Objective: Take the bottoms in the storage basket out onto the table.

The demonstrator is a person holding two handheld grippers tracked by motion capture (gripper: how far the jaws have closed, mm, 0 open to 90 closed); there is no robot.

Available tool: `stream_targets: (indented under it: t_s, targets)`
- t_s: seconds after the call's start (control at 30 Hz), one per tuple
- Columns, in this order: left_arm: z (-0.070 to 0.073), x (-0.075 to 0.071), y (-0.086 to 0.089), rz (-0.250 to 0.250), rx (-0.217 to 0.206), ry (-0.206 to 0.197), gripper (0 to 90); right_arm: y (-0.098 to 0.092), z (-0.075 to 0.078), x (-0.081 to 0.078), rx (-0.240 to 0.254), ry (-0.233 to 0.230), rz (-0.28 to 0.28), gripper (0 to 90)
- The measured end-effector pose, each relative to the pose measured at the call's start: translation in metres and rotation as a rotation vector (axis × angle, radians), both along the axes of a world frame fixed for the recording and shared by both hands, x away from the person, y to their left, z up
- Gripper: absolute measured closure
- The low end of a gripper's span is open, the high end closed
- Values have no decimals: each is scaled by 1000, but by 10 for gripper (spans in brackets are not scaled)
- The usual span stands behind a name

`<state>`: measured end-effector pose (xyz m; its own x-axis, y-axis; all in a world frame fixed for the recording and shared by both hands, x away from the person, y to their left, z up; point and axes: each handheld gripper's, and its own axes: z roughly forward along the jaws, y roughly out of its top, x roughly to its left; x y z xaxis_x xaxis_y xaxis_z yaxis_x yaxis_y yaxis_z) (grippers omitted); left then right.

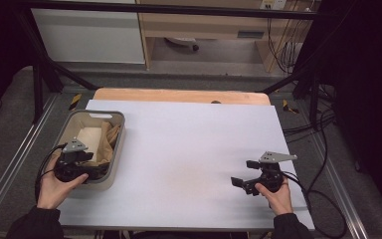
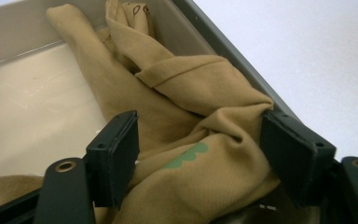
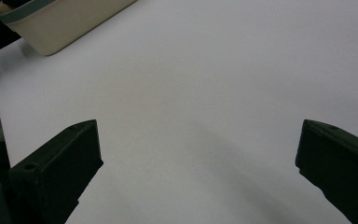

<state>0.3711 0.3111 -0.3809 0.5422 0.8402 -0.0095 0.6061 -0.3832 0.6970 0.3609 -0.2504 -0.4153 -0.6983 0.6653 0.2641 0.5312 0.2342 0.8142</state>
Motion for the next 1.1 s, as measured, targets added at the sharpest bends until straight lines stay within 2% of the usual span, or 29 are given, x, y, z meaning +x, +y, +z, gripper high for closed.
stream_targets:
  t_s: [0.23, 0.57, 0.73, 0.9, 1.0, 1.1]
  targets:
    - [-2, 1, 1, 3, -2, 23, 332, 0, 0, 0, 0, 3, 0, 6]
    - [-4, 2, 3, 2, 6, 52, 445, 0, 0, 0, -1, 4, 0, 6]
    - [-4, 2, 1, 4, 26, 69, 514, 0, 0, 0, -3, 6, 1, 6]
    - [-4, 2, 1, 1, 26, 85, 581, 1, 0, 0, -3, 6, 0, 6]
    - [-4, 2, 0, -3, 26, 94, 660, 1, 0, 0, -2, 9, 0, 6]
    - [-4, 2, -1, -4, 30, 95, 684, 1, 0, 0, -3, 10, 0, 6]
